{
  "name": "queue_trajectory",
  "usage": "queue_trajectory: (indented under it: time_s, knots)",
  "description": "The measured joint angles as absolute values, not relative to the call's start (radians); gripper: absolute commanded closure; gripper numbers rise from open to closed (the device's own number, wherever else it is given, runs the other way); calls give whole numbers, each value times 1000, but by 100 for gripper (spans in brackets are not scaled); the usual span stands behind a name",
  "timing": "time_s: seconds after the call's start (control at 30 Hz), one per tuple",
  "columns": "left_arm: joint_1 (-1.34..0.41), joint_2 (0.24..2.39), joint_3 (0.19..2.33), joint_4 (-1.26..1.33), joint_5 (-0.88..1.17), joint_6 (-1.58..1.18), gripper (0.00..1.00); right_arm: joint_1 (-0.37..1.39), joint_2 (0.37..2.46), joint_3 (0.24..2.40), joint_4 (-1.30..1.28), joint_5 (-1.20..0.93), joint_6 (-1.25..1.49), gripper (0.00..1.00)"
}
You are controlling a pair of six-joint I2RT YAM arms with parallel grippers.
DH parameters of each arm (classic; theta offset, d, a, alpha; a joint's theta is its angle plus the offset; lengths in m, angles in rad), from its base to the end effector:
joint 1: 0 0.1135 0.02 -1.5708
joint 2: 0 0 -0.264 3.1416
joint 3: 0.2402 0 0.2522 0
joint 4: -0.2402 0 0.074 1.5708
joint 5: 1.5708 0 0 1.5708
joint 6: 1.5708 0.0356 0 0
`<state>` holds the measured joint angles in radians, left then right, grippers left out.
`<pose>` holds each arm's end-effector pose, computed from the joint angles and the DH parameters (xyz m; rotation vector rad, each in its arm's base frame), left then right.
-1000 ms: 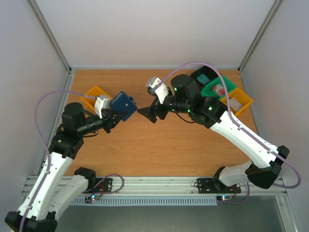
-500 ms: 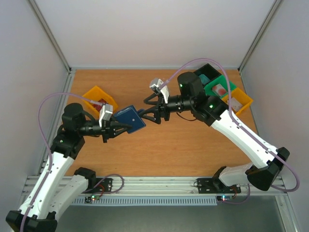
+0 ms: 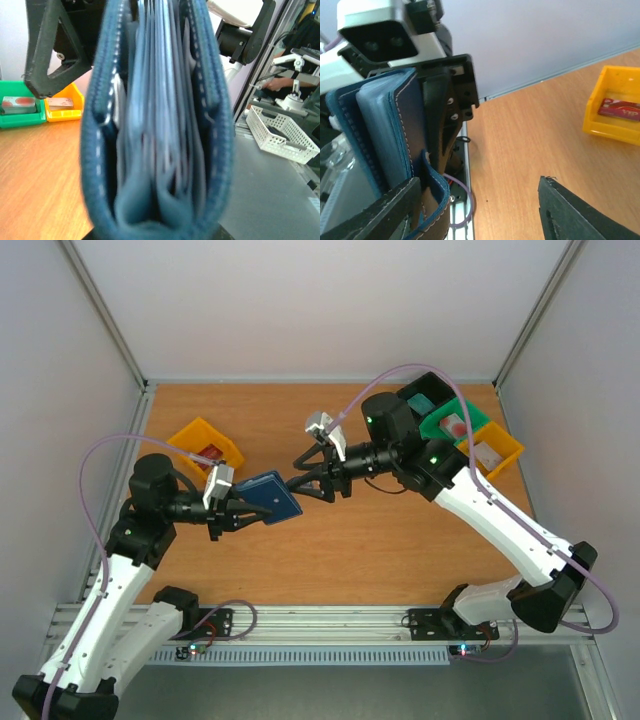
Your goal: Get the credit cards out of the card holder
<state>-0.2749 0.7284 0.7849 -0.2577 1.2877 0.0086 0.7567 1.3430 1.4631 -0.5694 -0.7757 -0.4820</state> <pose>0.1316 -0.0726 0.3462 1.1511 1.3902 -1.3116 0.1908 0.2144 0.4164 -1.5344 1.2932 0.9538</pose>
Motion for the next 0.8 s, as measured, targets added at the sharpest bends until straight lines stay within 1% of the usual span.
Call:
queue_trajectory:
  time_s: [0.13, 0.33, 0.47, 0.6, 0.73, 0.8]
  knots:
    - [-272, 732, 779, -275, 1288, 9, 100, 772, 1362, 1468, -601, -815, -524, 31]
    - [-278, 733, 779, -299, 1304, 35, 100, 772, 1383, 1491, -658, -887, -570, 25]
    - [-278, 734, 779, -302, 1296, 52, 100, 815, 1421, 1532, -745, -908, -625, 25]
    - [-278, 735, 777, -314, 1300, 72, 100, 851, 1442, 1547, -781, -913, -657, 39]
    - [-277, 735, 777, -327, 1301, 91, 100, 865, 1430, 1545, -777, -897, -657, 58]
    - [-277, 735, 777, -332, 1304, 96, 100, 871, 1418, 1535, -754, -868, -646, 66]
